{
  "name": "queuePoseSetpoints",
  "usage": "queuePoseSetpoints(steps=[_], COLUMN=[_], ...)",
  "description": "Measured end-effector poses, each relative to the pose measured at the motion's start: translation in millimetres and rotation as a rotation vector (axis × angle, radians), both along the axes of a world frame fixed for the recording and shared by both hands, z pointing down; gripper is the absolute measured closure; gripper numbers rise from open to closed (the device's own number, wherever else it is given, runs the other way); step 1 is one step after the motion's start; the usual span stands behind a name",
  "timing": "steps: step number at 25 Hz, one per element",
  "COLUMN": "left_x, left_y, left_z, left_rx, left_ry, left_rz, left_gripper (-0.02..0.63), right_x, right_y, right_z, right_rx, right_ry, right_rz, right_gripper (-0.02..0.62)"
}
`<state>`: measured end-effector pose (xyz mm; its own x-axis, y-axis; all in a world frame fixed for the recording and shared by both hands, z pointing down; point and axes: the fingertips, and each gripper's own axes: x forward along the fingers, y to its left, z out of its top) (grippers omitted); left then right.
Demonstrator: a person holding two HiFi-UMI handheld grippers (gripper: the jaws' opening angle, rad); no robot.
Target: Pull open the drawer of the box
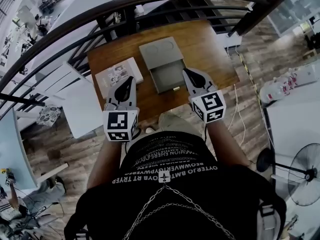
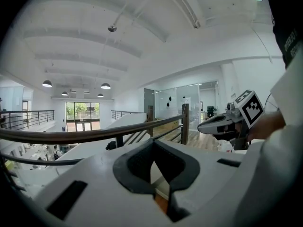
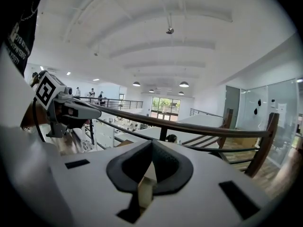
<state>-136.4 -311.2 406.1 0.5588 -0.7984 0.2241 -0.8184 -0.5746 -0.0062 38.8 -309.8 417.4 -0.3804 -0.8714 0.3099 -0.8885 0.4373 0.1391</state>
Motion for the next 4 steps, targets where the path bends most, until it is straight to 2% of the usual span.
queuePoseSetpoints(steps=[4], left_x=[7.6], left_y=[-0.6], left_z=[5.9], left_rx=[-0.004], left_ry=[-0.009], left_rz=[0.017], left_gripper=[0.6], right_x=[0.5], right_y=[-2.5], right_z=[10.4], right_rx=[-0.016], right_ry=[0.017], right_rz=[-0.003], right_gripper=[0.598])
